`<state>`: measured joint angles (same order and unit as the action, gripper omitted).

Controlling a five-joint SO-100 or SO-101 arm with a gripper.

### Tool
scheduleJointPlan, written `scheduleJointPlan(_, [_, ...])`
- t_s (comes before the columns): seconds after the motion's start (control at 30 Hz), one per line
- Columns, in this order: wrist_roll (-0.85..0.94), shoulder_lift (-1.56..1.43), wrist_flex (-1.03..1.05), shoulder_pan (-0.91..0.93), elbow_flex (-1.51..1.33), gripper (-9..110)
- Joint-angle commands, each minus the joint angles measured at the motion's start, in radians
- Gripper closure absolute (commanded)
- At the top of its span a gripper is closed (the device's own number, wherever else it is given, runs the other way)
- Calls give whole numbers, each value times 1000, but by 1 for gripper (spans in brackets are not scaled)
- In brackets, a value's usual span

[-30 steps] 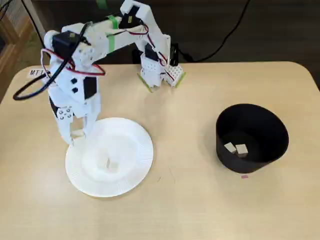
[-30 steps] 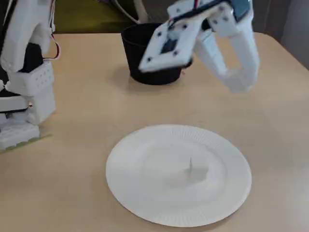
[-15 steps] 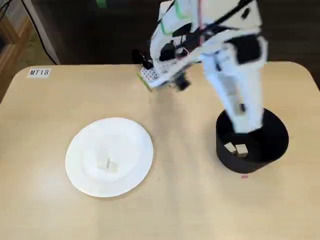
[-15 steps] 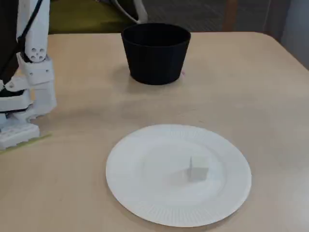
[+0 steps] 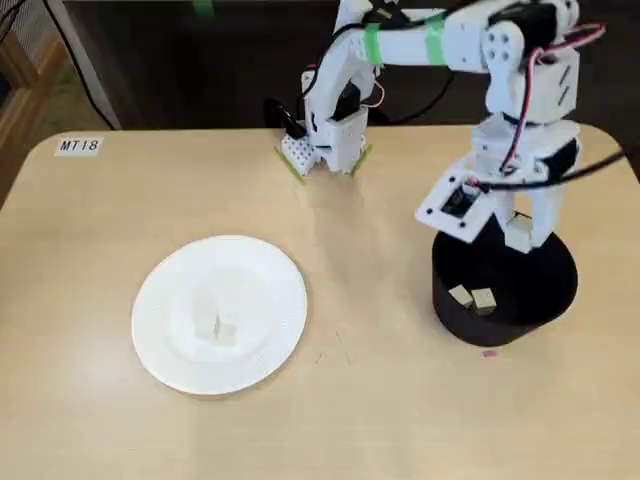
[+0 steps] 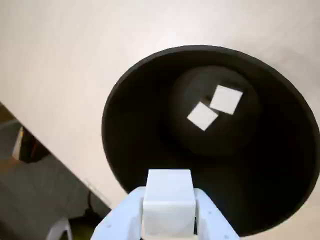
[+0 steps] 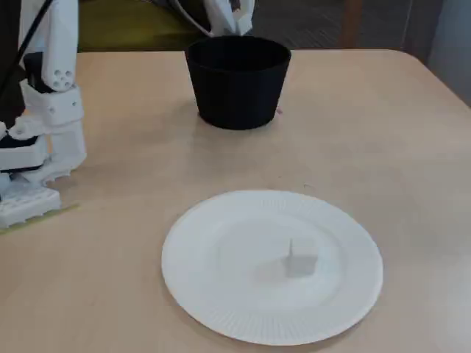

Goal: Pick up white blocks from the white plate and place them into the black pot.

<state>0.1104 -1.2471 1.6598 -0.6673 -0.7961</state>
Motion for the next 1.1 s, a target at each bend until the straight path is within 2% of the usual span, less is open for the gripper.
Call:
scheduleJointPlan(0.0, [6, 12, -6, -11, 3, 104])
scheduleJointPlan(0.17, [-9, 29, -8, 11, 5, 101])
scheduleJointPlan(0.3, [41, 12, -8, 25, 6, 80])
scheduleJointPlan(0.4, [43, 0, -8, 41, 9, 76])
scheduleJointPlan(0.47, [37, -5, -8, 55, 9, 78])
scheduleJointPlan(0.5, [23, -5, -8, 63, 9, 83])
scheduleJointPlan(0.57, [-37, -5, -8, 84, 9, 103])
scheduleJointPlan(0.77, [-32, -81, -2, 181, -17, 104])
scheduleJointPlan(0.93, [-34, -215, -11, 403, -63, 104])
scheduleJointPlan(1.0, [-31, -321, -94, 522, -198, 104])
scheduleJointPlan(1.07, [-43, -514, -314, 632, -499, 104])
